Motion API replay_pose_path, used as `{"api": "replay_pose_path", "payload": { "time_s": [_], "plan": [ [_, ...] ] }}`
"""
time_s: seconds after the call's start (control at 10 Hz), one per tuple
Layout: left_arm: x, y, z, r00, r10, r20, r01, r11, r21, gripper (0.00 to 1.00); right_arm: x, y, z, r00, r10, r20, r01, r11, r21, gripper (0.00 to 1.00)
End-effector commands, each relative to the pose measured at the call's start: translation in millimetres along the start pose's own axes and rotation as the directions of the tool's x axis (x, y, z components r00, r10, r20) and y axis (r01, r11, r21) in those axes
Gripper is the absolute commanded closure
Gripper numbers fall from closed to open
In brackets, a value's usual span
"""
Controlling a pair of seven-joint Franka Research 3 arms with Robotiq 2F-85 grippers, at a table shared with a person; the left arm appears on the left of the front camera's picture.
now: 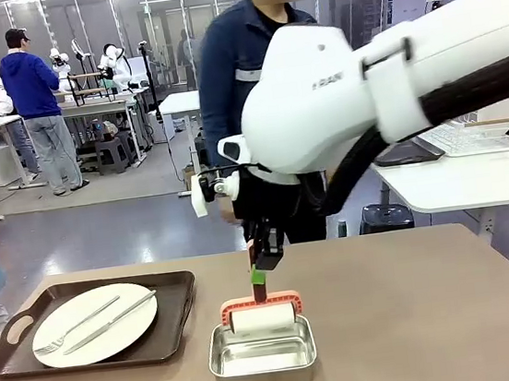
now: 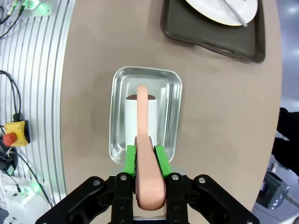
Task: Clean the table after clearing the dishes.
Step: Place the Lint Roller back on top of the Airtight Container.
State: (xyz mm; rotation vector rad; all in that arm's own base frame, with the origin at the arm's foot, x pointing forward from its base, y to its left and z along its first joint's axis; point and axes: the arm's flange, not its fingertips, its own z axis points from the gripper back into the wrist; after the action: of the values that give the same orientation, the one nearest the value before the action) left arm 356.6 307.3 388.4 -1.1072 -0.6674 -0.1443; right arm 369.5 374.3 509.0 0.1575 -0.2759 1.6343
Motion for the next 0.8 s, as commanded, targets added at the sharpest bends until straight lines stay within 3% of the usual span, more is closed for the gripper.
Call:
{"api": "replay_pose_path", "payload": {
  "time_s": [0.0,0.3,0.7],
  "plan": [
    [-0.6,-1.7,2.8,1.000,-0.002,-0.002,0.002,1.000,0.003,0.00,14.1,-14.8,-11.8,1.000,0.002,-0.029,0.000,0.998,0.058,0.79],
    [-0.6,-1.7,2.8,1.000,-0.002,-0.002,0.002,1.000,0.003,0.00,21.3,-37.2,-58.1,0.997,-0.059,-0.042,0.064,0.989,0.135,0.79],
    [-0.6,-1.7,2.8,1.000,-0.002,-0.002,0.002,1.000,0.003,0.00,11.1,-64.1,-88.5,0.990,-0.111,-0.083,0.122,0.982,0.146,0.79]
  ]
}}
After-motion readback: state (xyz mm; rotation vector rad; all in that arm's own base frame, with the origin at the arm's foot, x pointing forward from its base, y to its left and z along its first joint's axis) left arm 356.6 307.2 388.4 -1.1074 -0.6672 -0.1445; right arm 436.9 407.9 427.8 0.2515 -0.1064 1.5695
